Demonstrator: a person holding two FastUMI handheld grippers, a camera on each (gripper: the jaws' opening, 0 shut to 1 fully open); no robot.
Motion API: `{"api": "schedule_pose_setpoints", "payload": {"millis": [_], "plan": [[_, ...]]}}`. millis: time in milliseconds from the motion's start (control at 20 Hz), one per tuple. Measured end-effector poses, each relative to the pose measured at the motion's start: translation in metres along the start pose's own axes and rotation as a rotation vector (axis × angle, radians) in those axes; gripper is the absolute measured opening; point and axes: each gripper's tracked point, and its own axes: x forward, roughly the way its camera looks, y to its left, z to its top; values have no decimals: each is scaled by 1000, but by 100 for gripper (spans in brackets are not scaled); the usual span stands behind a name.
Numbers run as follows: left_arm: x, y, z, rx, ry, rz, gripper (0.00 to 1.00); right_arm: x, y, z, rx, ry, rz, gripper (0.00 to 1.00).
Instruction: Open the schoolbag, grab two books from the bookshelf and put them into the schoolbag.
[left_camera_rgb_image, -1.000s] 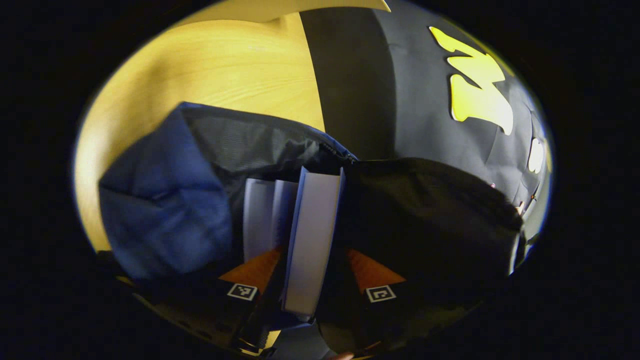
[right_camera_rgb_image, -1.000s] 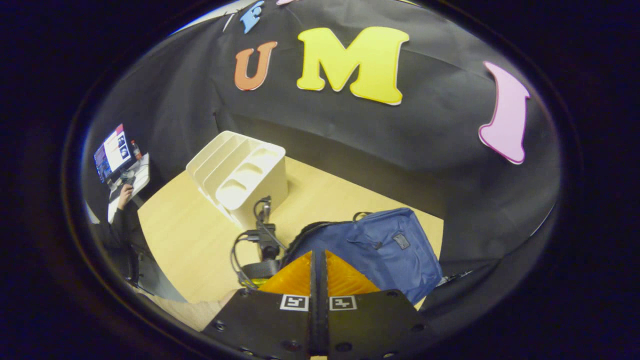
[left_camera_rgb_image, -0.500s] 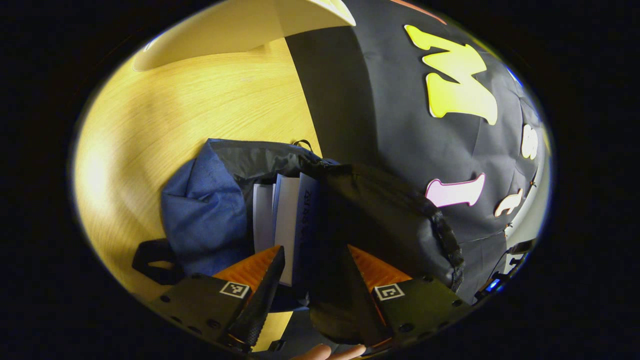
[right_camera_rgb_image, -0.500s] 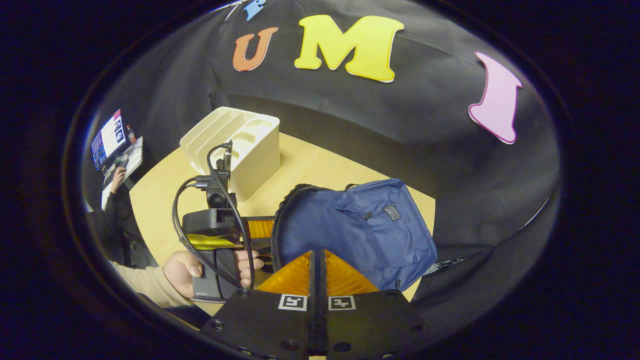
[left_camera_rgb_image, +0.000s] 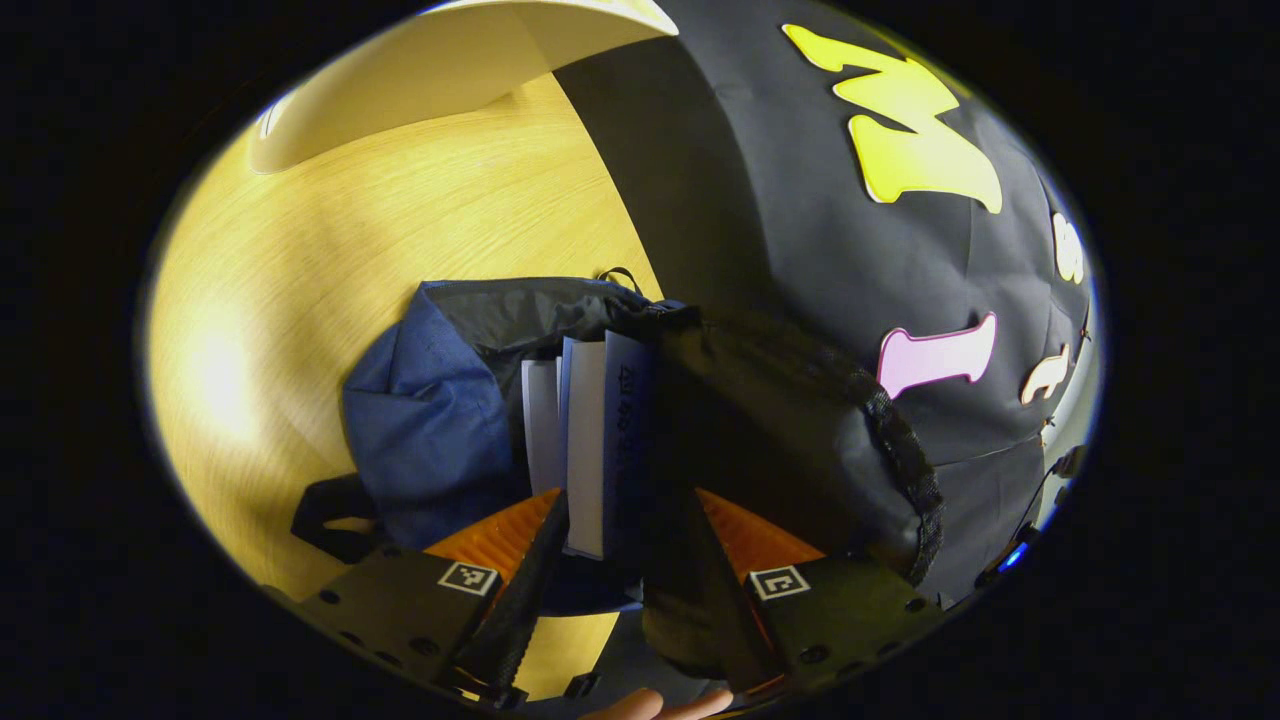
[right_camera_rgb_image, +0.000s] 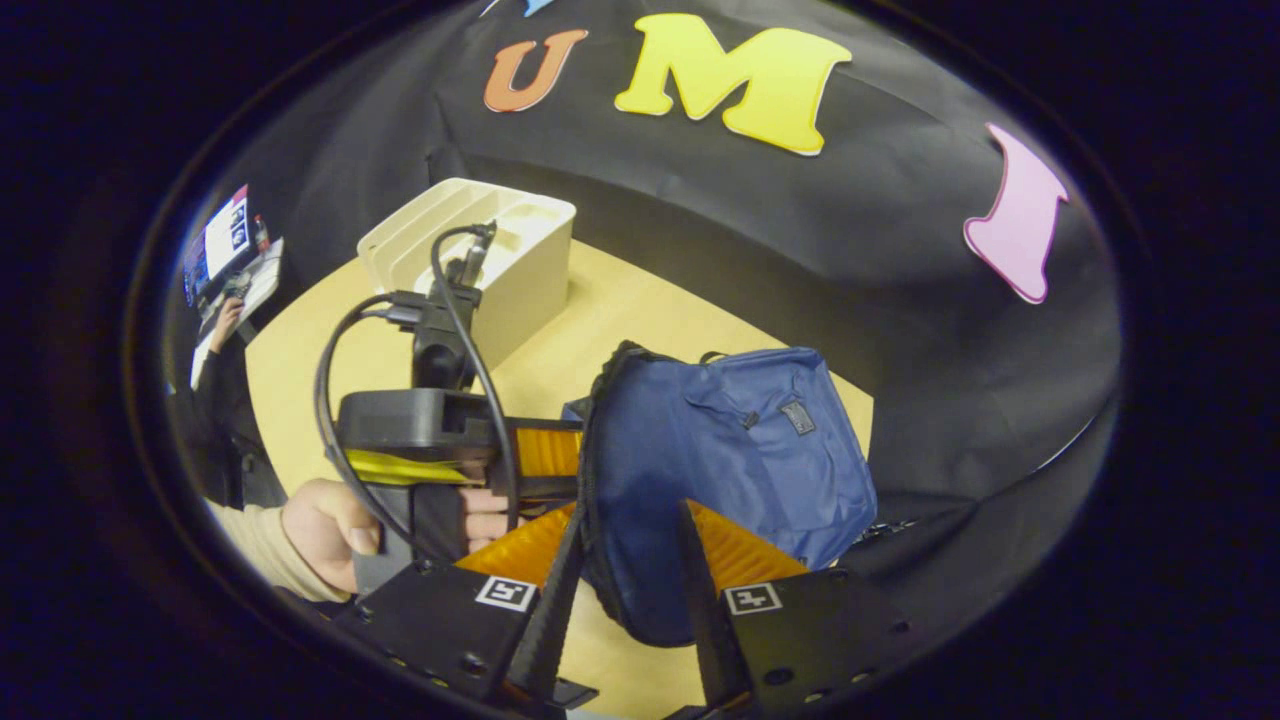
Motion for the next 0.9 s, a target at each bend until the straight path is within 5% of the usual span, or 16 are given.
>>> {"api": "schedule_pose_setpoints", "payload": {"millis": [50,150,250,400,600,900], "plan": [[-1,0,-2,2,6,-4,77,3,2,1,-4,4,6,54],[-5,2,-1,29,4,14,77,8,4,1,-22,20,7,33],[-16,2,-2,67,17,8,77,9,8,-1,-18,28,17,27],[-42,14,0,170,25,74,77,10,12,0,11,23,32,5],[-115,12,19,358,-8,146,77,9,11,3,48,-10,20,5],[-257,30,99,739,-221,392,76,18,20,-3,148,-31,-10,5]]}}
